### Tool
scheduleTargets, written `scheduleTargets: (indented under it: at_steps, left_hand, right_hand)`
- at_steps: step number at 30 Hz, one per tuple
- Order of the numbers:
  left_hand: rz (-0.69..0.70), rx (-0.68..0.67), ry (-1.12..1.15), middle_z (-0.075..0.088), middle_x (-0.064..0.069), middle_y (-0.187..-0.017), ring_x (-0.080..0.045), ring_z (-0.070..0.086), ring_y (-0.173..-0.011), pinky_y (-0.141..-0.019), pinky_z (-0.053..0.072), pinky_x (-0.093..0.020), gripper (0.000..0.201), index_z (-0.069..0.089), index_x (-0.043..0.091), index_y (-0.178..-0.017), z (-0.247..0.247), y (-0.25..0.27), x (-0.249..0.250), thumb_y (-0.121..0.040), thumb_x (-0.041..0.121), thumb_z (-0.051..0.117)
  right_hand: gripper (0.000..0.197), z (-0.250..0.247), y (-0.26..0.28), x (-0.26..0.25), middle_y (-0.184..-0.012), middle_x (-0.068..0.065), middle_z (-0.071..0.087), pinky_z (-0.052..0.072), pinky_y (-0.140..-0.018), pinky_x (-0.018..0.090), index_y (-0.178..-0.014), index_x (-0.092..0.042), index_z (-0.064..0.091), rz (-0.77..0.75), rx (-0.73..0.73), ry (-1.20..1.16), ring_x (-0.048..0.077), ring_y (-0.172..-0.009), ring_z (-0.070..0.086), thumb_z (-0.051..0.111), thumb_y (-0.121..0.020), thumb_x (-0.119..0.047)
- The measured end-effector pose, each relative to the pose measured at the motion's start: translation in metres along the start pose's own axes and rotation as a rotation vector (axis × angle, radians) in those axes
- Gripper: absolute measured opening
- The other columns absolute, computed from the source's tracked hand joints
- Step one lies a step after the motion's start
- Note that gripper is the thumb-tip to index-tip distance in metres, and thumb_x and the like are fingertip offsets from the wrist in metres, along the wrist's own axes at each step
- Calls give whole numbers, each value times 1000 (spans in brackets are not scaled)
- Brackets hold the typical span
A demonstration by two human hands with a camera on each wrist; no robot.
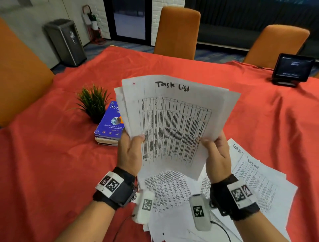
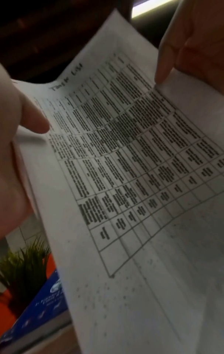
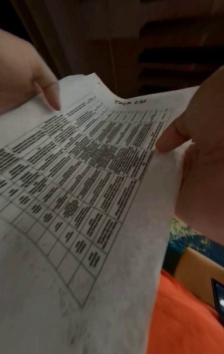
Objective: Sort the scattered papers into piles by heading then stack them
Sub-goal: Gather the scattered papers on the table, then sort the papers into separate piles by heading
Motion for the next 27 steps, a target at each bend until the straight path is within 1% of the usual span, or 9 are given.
scheduleTargets:
  at_steps: [3,5,9,12,14,17,19,23,27]
  left_hand:
    - [67,4,6,65,0,-116,-8,59,-110,-94,43,-21,47,56,15,-119,1,5,3,-73,18,50]
    - [52,3,7,65,7,-112,-10,58,-105,-92,43,-25,47,56,29,-117,0,9,-6,-76,9,46]
    - [96,23,-23,57,-14,-104,-22,53,-96,-89,42,-36,34,50,8,-109,-5,13,-13,-77,20,45]
    - [63,15,-16,57,5,-94,-3,53,-87,-82,42,-17,26,51,29,-97,0,10,-16,-81,11,41]
    - [8,25,-17,59,9,-98,-2,53,-90,-85,43,-17,30,53,32,-98,1,9,-25,-82,10,39]
    - [-34,31,-17,61,-8,-116,-23,55,-108,-101,41,-37,34,55,15,-114,0,12,-36,-83,15,41]
    - [-40,33,16,59,-15,-126,-28,54,-116,-106,39,-41,41,51,8,-124,0,11,-36,-85,18,42]
    - [-33,36,-10,54,-15,-134,-15,52,-122,-110,37,-32,54,44,0,-134,-3,18,-41,-85,21,42]
    - [-101,-6,-71,63,7,-117,8,58,-104,-96,42,-17,46,48,14,-130,-3,30,-67,-85,21,42]
  right_hand:
    - [41,1,14,6,-96,-16,65,52,-76,19,-104,-30,57,-27,5,48,5,-89,60,42,-80,-1]
    - [39,-2,20,16,-92,-18,64,51,-74,15,-108,-24,54,-6,15,64,2,-86,59,41,-79,-1]
    - [36,-3,23,19,-92,-13,62,50,-71,15,-120,-10,50,23,17,49,3,-83,59,40,-88,5]
    - [38,-7,20,27,-91,-8,64,51,-70,18,-118,-10,52,65,58,55,7,-83,60,35,-93,14]
    - [36,-7,22,40,-88,-11,69,52,-71,20,-110,-15,57,131,75,40,7,-82,63,35,-95,10]
    - [34,-7,27,49,-93,-7,73,54,-76,26,-103,-18,61,173,94,32,12,-88,67,37,-97,4]
    - [31,-10,28,43,-91,-8,73,54,-77,23,-103,-13,61,143,129,20,9,-87,67,37,-97,6]
    - [29,-18,36,46,-84,-13,73,51,-71,15,-101,-10,58,144,186,33,0,-80,66,36,-96,9]
    - [34,-22,49,79,-100,-11,71,51,-87,31,-109,-23,59,253,183,147,9,-97,65,39,-98,1]
Point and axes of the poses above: each hand's wrist, its own y-axis away from the middle knuckle, its own z-axis out of the palm, x = y × z, the point moved 9 cm from there along -y, towards the middle knuckle
